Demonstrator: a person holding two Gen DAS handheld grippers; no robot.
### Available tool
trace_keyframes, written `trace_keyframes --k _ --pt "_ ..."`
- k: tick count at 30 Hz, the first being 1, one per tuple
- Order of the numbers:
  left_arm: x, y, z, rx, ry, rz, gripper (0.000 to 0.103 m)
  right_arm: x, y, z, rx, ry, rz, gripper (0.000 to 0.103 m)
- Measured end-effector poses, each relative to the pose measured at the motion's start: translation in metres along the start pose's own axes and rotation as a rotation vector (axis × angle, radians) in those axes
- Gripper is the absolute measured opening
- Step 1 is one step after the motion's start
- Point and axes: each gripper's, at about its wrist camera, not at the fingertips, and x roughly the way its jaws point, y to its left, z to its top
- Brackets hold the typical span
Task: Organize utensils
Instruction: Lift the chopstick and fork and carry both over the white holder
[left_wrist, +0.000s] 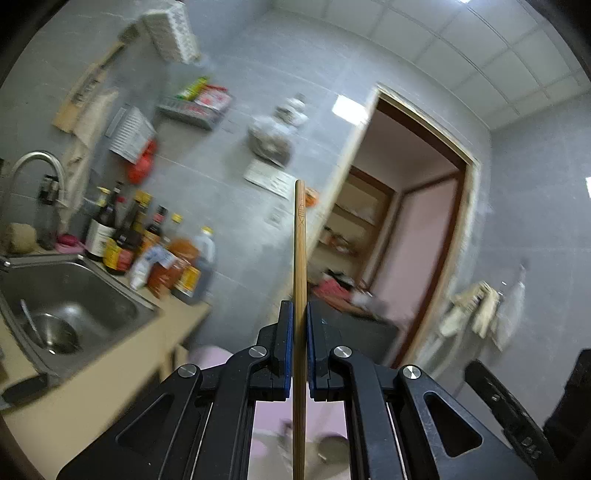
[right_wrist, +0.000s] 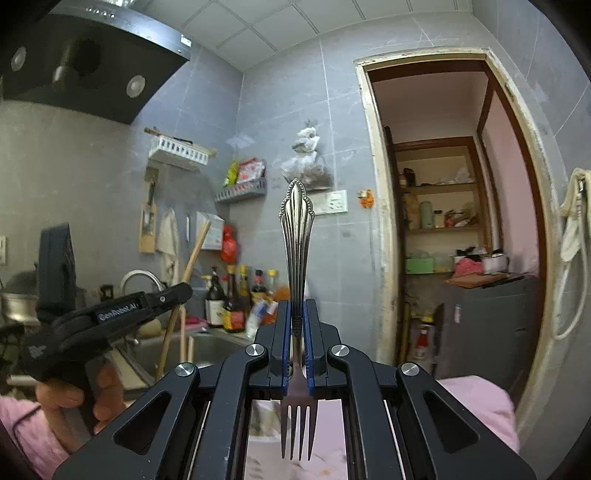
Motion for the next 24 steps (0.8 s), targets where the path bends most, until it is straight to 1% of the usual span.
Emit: trace_keyframes --k 6,11,14,19,24 --pt "0.013 0.037 0.011 -0.041 -0.064 0.091 0.005 0.027 0.014 0.001 0.017 -0.035 0.043 0.004" --pt "0.021 0.048 0.002 -0.03 -0.092 0.147 0.005 0.048 0.017 -0.013 0.041 -0.04 0.064 0.004" --pt "0.024 0.05 -0.006 -0.02 -0.096 0.167 0.005 0.058 0.016 -0.024 0.053 -0.037 0.085 0.004" --pt "0.026 0.055 -0.017 -0.038 -0.107 0.186 0.005 0.069 0.013 -0.038 0.074 -0.019 0.077 0.005" --pt "0.024 0.059 -0.027 -0.054 -0.122 0.21 0.005 0.073 0.01 -0.049 0.069 -0.003 0.072 0.005"
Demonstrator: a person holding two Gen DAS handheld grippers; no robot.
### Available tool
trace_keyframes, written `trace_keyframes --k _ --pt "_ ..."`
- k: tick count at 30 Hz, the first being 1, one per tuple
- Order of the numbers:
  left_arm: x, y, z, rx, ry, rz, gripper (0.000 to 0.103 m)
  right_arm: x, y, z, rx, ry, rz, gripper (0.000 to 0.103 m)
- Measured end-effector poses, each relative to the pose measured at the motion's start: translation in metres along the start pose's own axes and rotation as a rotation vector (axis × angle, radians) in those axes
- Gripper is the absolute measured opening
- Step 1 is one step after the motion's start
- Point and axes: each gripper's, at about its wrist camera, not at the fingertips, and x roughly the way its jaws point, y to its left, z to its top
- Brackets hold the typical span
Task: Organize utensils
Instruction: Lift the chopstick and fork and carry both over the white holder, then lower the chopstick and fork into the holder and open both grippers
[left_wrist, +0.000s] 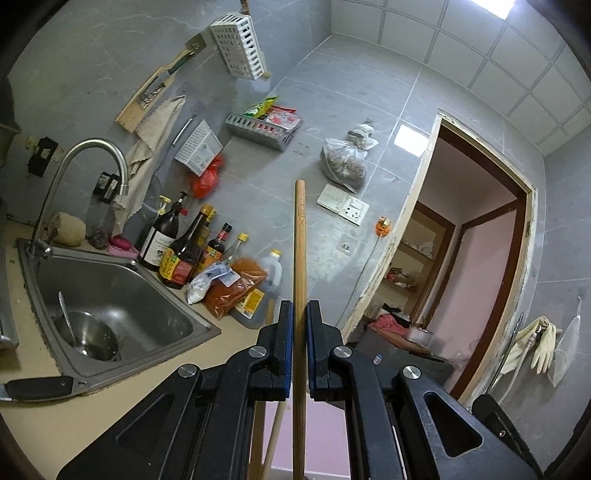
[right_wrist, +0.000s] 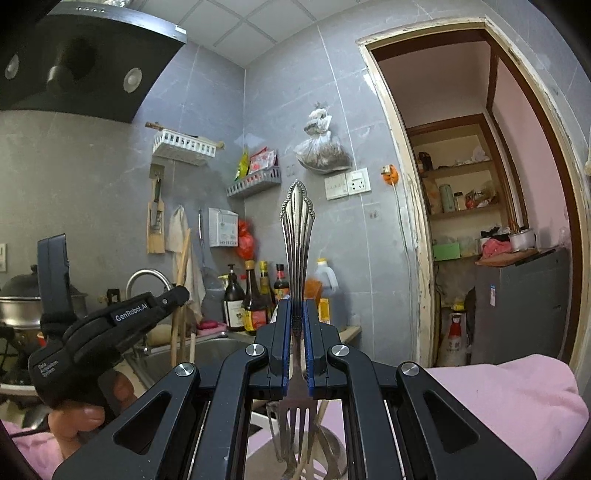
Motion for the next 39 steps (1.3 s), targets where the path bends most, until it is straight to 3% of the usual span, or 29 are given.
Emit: trace_keyframes --k 23,39 --pt "-0.015 -0.022 -0.04 0.159 0.102 -0.03 0.005 0.003 0.004 -0.021 -0.027 0.061 0.012 0.005" --pt "-0.026 -0.02 -0.051 0.17 0.198 -0.069 0.006 0.006 0.003 -0.026 -0.007 0.083 0.018 0.009"
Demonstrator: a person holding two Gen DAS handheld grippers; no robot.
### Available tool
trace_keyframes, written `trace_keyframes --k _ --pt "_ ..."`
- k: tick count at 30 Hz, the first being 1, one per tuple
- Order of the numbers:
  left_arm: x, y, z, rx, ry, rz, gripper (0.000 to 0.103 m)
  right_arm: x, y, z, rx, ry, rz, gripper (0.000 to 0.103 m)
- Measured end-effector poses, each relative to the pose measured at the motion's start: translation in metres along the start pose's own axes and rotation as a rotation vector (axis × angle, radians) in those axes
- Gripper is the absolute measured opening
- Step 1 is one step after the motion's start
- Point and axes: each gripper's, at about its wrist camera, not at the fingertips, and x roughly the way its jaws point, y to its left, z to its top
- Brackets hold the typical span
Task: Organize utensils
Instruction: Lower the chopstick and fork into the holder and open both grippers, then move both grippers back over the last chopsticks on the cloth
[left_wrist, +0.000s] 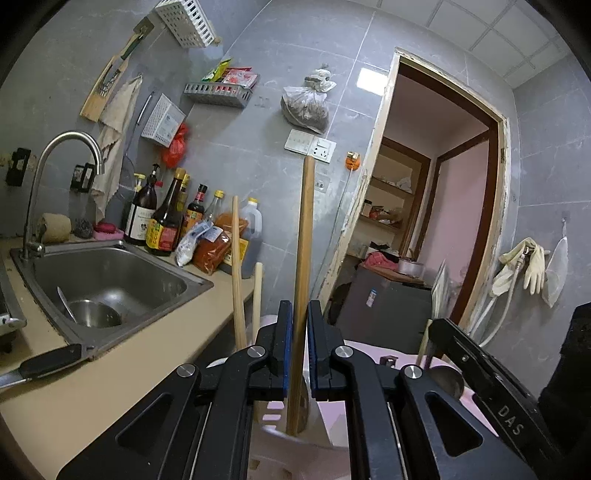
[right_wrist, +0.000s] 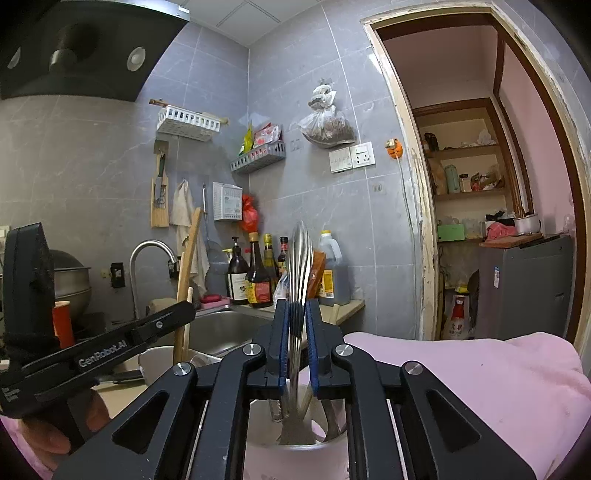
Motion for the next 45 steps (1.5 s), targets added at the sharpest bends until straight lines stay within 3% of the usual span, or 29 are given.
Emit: trace_keyframes --k 9,13,15,19,22,26,32,36,45 --pt "-0.007 0.0 0.006 -0.016 0.005 -0.031 0.008 -0.007 0.0 0.006 0.015 -0.026 -0.001 0.021" --pt "-0.013 -0.001 0.009 -0.042 -0.003 -0.058 0.028 -0.013 -0.001 0.012 0.009 -0.027 -0.024 0.024" --pt "-0.015 -0.003 0.011 -0.034 -0.009 -0.058 0.028 -0.017 -0.003 0.015 0.005 -0.025 -0.04 0.028" --pt "-0.022 -0.012 0.015 -0.015 -0.029 -0.068 0.029 -0.031 -0.014 0.02 0.026 -0.016 -0.076 0.047" --pt "-0.029 -0.02 0.017 0.006 -0.039 -0.075 0.042 -0.043 -0.023 0.022 0.021 -0.005 -0.115 0.051" --pt "-0.038 -0.035 0.019 0.052 -0.052 -0.095 0.061 -0.066 -0.035 0.024 0.017 -0.001 -0.169 0.076" --pt "-0.045 -0.059 0.014 0.112 -0.012 -0.136 0.091 -0.098 -0.049 0.027 -0.016 0.013 -0.245 0.092" --pt "-0.045 -0.073 0.005 0.142 0.044 -0.162 0.094 -0.117 -0.06 0.027 -0.032 0.037 -0.288 0.102" --pt "-0.036 -0.1 -0.022 0.166 0.202 -0.235 0.094 -0.143 -0.087 0.012 -0.039 0.16 -0.371 0.103"
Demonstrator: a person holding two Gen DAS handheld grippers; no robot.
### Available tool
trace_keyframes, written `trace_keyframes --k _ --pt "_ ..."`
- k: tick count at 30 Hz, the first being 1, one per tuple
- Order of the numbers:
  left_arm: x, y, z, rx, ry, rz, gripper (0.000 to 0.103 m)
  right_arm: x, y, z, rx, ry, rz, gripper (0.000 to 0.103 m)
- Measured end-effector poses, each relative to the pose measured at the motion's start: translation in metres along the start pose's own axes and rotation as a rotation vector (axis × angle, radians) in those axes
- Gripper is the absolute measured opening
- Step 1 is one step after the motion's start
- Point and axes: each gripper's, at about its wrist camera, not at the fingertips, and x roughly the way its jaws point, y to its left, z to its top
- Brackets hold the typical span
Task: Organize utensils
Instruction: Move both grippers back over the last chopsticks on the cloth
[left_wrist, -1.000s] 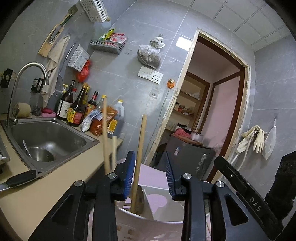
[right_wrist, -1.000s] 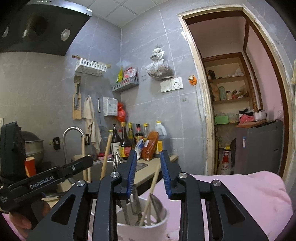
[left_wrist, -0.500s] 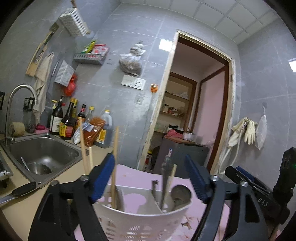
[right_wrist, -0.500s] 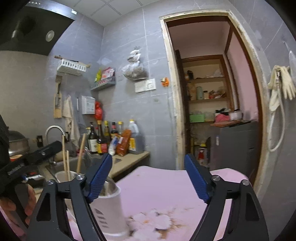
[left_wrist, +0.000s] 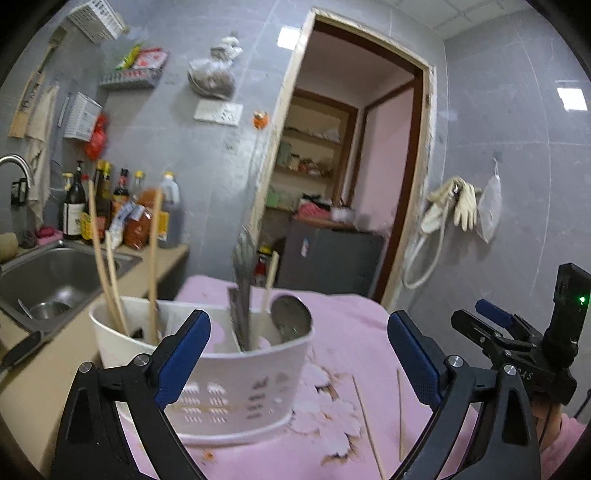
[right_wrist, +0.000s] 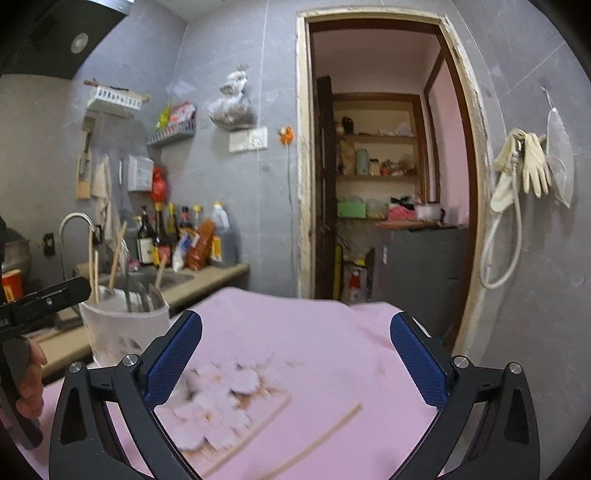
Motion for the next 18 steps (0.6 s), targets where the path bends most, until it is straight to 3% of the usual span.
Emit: trace_keyframes --k 7,15,18 --pt "0.014 -0.017 -0.016 0.02 0.081 -0.022 0.094 0.003 -0.019 -0.021 0.018 0.099 -0.039 0.103" --pt "0.034 -0.04 -0.029 0.118 0.204 -0.057 0.094 0.015 -0.038 -0.039 0.07 0.231 -0.039 0.102" --pt "0.044 -0.047 -0.033 0.143 0.256 -0.064 0.094 0.02 -0.045 -0.045 0.092 0.281 -0.027 0.096"
